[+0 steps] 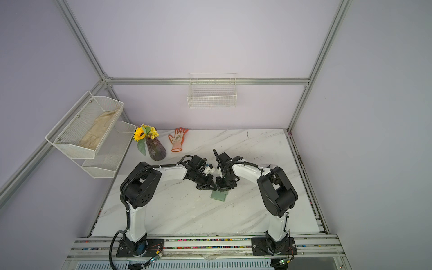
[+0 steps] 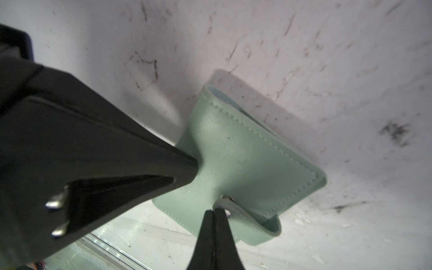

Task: Insert credit cards into a card holder
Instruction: Close the card holder at the center of the board.

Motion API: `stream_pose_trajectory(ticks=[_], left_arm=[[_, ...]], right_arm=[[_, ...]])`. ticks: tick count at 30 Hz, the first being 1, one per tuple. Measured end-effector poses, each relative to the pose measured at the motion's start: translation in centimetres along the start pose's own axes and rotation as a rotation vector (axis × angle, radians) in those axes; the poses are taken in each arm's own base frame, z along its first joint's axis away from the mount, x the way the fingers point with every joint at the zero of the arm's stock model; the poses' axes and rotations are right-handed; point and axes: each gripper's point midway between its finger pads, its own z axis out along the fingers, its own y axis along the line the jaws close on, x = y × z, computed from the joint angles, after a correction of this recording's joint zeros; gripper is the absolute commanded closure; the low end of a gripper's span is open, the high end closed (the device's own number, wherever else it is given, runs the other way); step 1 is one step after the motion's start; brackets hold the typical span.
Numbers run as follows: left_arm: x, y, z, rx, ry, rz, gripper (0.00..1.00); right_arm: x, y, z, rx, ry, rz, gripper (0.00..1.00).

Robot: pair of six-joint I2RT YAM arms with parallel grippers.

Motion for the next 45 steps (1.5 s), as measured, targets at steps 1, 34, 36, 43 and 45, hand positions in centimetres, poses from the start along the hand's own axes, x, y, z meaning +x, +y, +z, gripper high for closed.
stream_pose_trajectory(ticks=[1,34,36,43,45], left_arm=[[0.0,0.0,0.0,0.0,0.0,0.0,0.99],[0.03,0.08,-0.02,0.003,0.001,-0.002,0.99],[0.03,0.08,-0.02,0.003,0.001,-0.002,0.99],[0.03,0.08,-0.02,0.003,0.001,-0.002,0.99],[0.03,0.08,-0.02,0.003,0.001,-0.002,0.99]], right_arm=[[0.0,0.0,-0.01,0.0,0.0,0.0,1.0],[-0.64,-0.39,0.01,0.001,-0.005,-0.007,1.0],[-0.64,-0.39,0.02,0.001,-0.004,-0.008,1.0],[-0.71,-0.55,0.02,0.001,-0.005,-0.004,1.0],[-0.71,-0.56,0.05,0.001,-0.004,-0.005,1.0]])
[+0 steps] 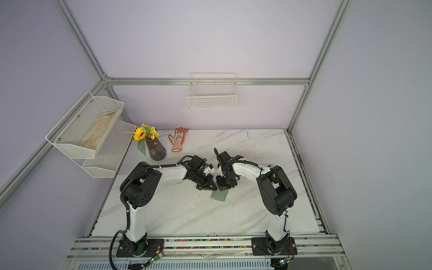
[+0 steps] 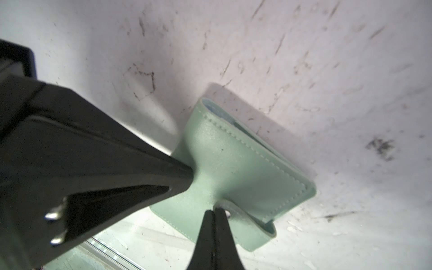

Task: Insert credit cards into a card holder
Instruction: Close the card holder at the center of the board.

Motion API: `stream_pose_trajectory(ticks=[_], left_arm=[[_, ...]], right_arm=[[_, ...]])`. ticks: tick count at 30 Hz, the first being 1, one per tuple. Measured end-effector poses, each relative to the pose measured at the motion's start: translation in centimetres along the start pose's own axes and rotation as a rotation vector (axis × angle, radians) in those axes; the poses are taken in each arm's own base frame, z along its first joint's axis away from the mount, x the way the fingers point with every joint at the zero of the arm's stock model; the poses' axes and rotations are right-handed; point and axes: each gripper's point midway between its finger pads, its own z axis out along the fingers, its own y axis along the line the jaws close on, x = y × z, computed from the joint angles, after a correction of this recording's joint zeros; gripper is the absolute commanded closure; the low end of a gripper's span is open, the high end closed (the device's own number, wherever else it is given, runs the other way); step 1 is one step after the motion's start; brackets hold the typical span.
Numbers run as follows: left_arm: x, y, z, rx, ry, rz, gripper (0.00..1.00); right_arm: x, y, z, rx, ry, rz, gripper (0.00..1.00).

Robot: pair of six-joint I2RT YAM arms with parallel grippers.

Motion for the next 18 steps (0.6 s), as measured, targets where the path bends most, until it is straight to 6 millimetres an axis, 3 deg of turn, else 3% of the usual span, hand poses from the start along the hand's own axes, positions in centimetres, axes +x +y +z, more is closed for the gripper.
stream_pose_trajectory(ticks=[18], left_arm=[[0.02,0.09,0.0,0.002,0.002,-0.003,0.99]], right_arm=[[-0.02,-0.12,0.32,-0.005,0.024,0.035,1.0]])
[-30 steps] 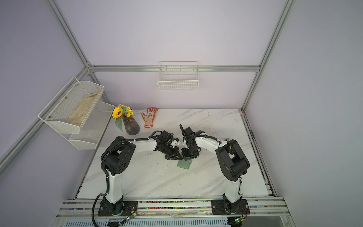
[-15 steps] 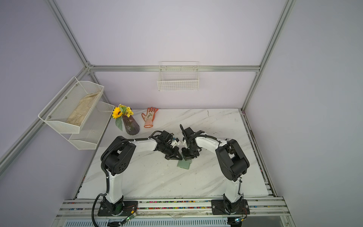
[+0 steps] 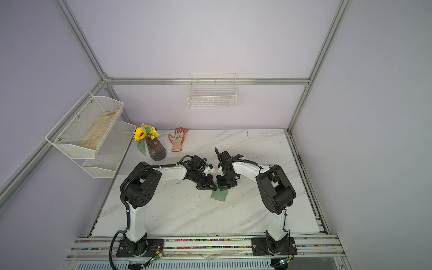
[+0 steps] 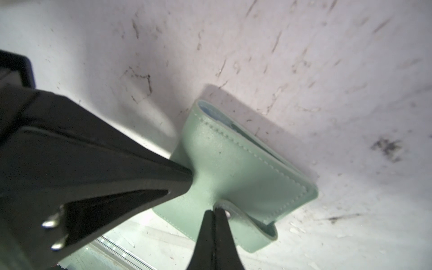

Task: Insert credit cards into a card holder
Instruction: Close the card holder at the center of the board.

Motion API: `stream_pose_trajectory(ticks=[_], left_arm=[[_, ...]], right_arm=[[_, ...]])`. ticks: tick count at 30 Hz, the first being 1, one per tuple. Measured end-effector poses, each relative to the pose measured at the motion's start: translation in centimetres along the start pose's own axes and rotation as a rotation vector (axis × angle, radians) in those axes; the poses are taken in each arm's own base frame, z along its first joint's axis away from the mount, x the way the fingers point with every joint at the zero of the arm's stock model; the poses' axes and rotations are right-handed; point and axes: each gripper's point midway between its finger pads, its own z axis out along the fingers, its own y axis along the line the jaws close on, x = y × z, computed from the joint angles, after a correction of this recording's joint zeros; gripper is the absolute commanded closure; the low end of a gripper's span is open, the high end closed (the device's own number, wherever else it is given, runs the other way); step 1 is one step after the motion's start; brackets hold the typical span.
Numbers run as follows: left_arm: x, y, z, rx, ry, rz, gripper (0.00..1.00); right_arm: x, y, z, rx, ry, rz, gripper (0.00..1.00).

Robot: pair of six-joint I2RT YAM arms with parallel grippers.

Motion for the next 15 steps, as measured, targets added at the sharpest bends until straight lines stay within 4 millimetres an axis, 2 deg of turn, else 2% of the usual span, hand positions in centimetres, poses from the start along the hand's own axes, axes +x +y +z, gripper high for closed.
stream_pose_trajectory(ticks=[15], left_arm=[[0.08,0.08,0.05,0.019,0.012,-0.008,0.99]], right_arm=[[-0.22,-0.52,0.21,0.021,0.029,0.026,1.0]])
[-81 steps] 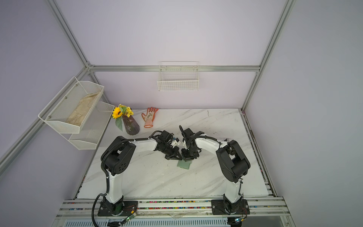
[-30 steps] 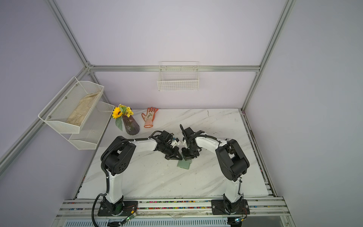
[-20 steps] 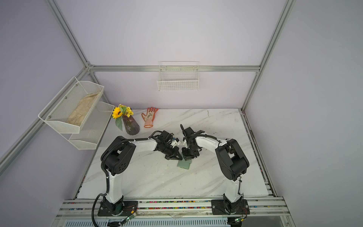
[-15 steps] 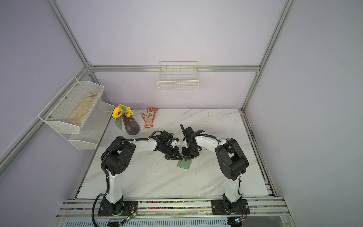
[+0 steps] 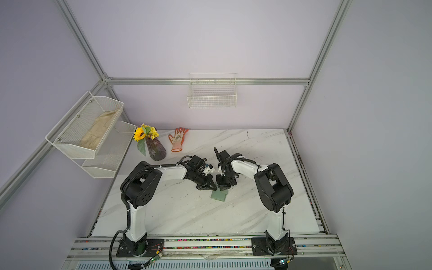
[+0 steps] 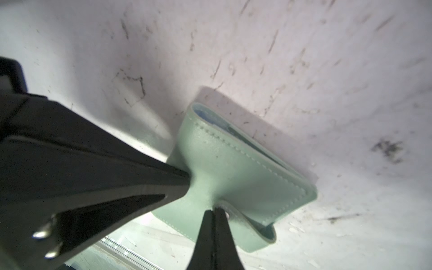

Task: Insert credit cards into a card holder
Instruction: Close the card holder at the center of the board.

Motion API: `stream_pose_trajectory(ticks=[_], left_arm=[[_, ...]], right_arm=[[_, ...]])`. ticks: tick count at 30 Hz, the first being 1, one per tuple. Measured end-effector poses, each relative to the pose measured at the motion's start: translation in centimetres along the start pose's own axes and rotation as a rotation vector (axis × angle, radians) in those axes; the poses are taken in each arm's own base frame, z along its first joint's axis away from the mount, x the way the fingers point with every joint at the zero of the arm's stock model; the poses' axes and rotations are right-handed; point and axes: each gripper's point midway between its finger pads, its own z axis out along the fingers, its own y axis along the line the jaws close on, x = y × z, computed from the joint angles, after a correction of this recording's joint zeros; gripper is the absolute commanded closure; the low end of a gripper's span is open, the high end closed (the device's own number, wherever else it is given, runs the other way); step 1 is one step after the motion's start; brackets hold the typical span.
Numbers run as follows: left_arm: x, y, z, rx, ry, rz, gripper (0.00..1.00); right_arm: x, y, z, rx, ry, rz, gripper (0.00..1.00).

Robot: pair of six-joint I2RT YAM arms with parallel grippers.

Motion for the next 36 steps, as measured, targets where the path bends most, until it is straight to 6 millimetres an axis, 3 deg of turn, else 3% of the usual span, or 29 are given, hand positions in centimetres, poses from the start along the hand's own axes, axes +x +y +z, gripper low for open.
stream_pose_trajectory(ticks=[31,36], left_arm=[[-0.01,0.16,0.01,0.022,0.001,-0.001,0.99],[0.02,0.2,0.05,0.035,0.009,-0.007,0.98]], right_arm=[[0.3,-0.7,0.91,0.037,0.077,0.035,1.0],[-0.03,-0.6,0.49,0.038,0.056,0.028,0.85]])
